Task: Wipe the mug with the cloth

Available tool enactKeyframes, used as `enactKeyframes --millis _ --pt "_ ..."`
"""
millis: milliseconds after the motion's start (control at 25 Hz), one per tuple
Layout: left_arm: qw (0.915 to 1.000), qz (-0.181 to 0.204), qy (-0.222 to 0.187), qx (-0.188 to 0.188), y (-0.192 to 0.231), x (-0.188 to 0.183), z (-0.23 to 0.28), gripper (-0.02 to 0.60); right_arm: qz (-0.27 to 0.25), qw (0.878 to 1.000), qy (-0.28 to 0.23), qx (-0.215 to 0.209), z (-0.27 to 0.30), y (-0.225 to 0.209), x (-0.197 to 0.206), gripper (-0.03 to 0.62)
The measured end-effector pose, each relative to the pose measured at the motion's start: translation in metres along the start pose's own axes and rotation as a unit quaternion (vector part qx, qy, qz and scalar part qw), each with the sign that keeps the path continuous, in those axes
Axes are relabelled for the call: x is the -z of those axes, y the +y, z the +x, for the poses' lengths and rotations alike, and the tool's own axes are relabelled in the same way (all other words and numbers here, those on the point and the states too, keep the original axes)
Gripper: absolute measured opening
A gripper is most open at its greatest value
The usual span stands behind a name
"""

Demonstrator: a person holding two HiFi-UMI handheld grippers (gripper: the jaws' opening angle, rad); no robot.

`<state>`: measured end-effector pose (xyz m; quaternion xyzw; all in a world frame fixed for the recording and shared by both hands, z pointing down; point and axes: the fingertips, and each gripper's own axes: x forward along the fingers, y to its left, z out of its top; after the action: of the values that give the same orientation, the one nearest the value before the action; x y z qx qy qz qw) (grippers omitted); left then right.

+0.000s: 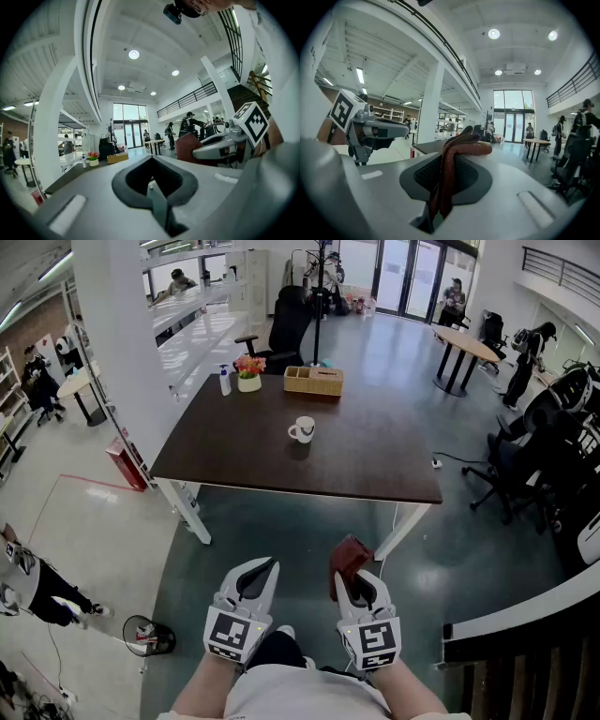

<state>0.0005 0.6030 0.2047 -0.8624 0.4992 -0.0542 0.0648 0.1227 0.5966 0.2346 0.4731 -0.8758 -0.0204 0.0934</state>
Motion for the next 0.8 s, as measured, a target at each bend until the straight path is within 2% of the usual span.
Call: enactKeyframes --millis 560,800 --pt "0.9999 -0.001 0.013 -0.005 0.003 0.01 0.019 0.0 0.014 1.0 0.004 0.01 0.009 -0.022 0.01 0.077" --pt "0.9996 0.0 0.021 -0.02 0.011 0.016 0.035 0.0 0.025 1.0 0.01 0.007 0.021 -0.037 0.019 0.077"
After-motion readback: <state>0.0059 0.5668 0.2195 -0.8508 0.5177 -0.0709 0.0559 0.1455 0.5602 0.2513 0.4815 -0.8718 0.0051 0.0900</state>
